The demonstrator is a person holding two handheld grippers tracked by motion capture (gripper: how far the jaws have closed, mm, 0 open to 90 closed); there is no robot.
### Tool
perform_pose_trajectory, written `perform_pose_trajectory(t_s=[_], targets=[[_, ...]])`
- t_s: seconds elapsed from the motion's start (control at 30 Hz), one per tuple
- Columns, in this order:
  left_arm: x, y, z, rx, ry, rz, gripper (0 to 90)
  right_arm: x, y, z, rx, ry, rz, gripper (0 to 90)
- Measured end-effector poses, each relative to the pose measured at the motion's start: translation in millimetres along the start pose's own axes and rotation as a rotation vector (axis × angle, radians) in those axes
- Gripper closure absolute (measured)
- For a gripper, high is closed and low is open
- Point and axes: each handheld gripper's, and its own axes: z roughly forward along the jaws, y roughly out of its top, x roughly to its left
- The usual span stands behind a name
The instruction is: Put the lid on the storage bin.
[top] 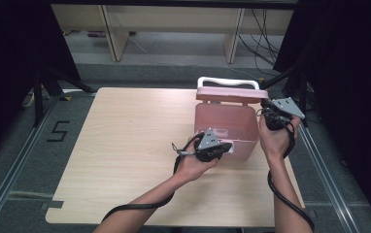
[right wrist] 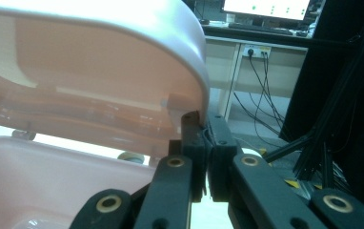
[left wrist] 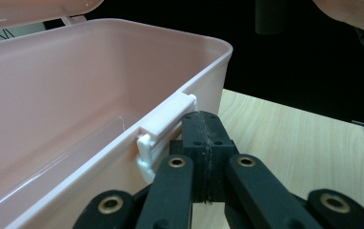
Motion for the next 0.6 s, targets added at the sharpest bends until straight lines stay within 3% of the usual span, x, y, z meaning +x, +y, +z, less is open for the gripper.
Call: perform_pose_trajectory(t_s=[0.27, 0.3, 0.57, 0.6], targets=[[-0.3, 0.6, -1.2, 0.01, 0.006, 0.005, 89.3, 1.7, -4.9, -3.1, -0.004, -0.008, 0.015, 88.8], [-0.8, 0.4, -1.5, 0.005, 0.009, 0.003, 89.3, 0.4, -5.2, -3.0, -0.011, -0.007, -0.005, 88.8], [-6.2, 5.2, -10.3, -0.032, 0.0, -0.009, 88.6, 1.7, -8.3, -4.8, -0.001, -0.01, 0.003, 88.8], [-6.5, 7.1, -12.0, -0.047, -0.005, -0.016, 88.7, 2.9, -9.0, -4.9, -0.001, -0.006, 0.021, 88.8]])
